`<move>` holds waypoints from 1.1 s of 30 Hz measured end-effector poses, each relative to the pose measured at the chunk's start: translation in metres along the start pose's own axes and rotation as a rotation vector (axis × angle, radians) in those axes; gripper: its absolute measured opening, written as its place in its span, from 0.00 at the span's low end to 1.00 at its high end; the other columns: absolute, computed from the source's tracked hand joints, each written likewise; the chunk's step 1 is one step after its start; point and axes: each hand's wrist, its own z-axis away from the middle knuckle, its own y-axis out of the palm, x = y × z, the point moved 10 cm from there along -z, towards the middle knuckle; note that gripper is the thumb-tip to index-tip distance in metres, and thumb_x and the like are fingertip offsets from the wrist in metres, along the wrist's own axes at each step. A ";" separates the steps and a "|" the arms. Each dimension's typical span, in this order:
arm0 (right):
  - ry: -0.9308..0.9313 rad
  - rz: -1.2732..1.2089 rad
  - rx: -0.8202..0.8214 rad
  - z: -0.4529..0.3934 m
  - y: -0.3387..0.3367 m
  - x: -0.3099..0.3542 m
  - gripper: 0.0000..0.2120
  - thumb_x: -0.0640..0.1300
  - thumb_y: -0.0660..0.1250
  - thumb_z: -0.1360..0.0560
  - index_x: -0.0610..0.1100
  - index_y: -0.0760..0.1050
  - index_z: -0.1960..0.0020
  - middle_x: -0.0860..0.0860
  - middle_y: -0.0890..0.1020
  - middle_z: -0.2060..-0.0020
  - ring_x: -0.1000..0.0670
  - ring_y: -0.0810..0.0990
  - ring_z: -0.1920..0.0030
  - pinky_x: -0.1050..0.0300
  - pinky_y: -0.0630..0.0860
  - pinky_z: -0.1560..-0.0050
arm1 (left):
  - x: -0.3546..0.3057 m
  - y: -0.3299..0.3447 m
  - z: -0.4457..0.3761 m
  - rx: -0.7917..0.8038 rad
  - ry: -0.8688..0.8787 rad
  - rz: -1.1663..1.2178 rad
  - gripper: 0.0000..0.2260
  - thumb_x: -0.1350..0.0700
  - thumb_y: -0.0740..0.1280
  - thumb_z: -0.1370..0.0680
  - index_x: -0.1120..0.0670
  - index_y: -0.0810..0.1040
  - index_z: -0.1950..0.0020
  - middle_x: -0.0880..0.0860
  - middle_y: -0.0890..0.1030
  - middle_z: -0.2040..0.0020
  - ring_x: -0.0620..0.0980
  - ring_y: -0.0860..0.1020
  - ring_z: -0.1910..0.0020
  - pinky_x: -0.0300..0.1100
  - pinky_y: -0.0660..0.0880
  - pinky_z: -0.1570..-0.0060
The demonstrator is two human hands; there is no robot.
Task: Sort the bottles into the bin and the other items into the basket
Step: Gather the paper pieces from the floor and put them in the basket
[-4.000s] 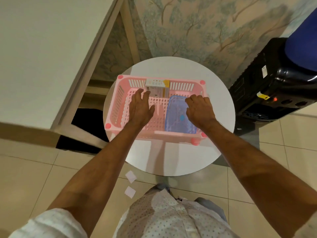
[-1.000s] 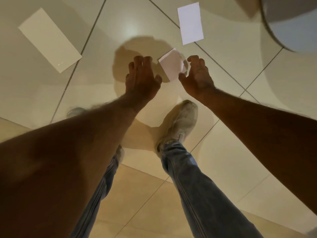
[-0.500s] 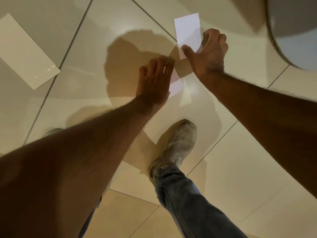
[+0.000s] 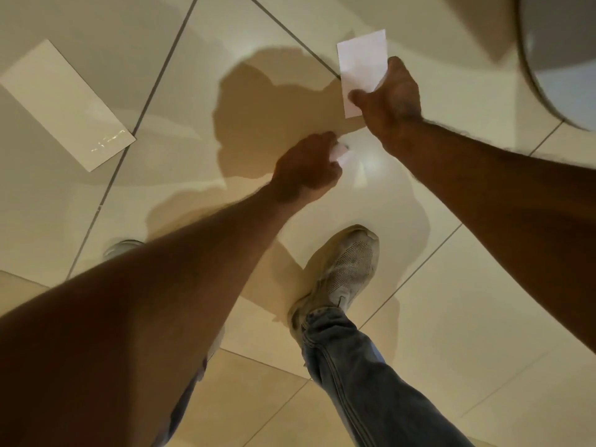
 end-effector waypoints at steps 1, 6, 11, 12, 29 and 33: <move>-0.024 -0.005 -0.005 0.006 -0.001 0.001 0.23 0.47 0.70 0.21 0.40 0.68 0.30 0.44 0.77 0.33 0.45 0.77 0.33 0.50 0.79 0.35 | 0.008 -0.005 0.004 -0.006 -0.077 0.122 0.16 0.53 0.67 0.20 0.55 0.76 0.34 0.51 0.80 0.39 0.51 0.78 0.41 0.35 0.71 0.46; 0.041 -0.251 -0.032 0.057 -0.011 -0.003 0.20 0.46 0.62 0.16 0.36 0.68 0.28 0.41 0.77 0.34 0.45 0.77 0.34 0.54 0.77 0.35 | 0.062 -0.033 0.045 -0.153 -0.458 0.695 0.14 0.58 0.71 0.25 0.58 0.77 0.40 0.51 0.79 0.49 0.52 0.79 0.49 0.40 0.77 0.57; 0.227 -0.551 0.064 0.120 -0.009 0.005 0.18 0.41 0.67 0.19 0.40 0.71 0.32 0.47 0.81 0.42 0.50 0.81 0.43 0.57 0.82 0.48 | 0.092 -0.044 0.098 -0.183 -0.730 1.119 0.12 0.56 0.70 0.21 0.56 0.77 0.39 0.55 0.80 0.47 0.56 0.79 0.47 0.41 0.77 0.63; 0.249 -0.579 0.072 0.131 -0.007 0.009 0.17 0.41 0.67 0.20 0.41 0.71 0.33 0.49 0.81 0.44 0.51 0.81 0.45 0.56 0.82 0.49 | 0.094 -0.046 0.107 -0.179 -0.762 1.186 0.12 0.55 0.70 0.20 0.55 0.76 0.38 0.55 0.80 0.46 0.56 0.79 0.46 0.42 0.77 0.61; 0.101 -0.320 0.347 0.187 0.096 0.138 0.18 0.43 0.66 0.18 0.44 0.67 0.30 0.48 0.76 0.34 0.50 0.76 0.38 0.52 0.80 0.37 | 0.143 -0.104 0.185 -0.181 -0.783 1.201 0.15 0.54 0.60 0.15 0.53 0.73 0.29 0.53 0.80 0.37 0.53 0.81 0.42 0.47 0.78 0.48; 0.034 -0.266 0.392 0.189 0.120 0.169 0.21 0.41 0.69 0.20 0.44 0.65 0.31 0.46 0.76 0.33 0.48 0.78 0.38 0.54 0.80 0.40 | 0.172 -0.127 0.195 -0.262 -0.742 1.006 0.08 0.49 0.64 0.17 0.50 0.79 0.43 0.48 0.80 0.50 0.47 0.78 0.53 0.40 0.77 0.57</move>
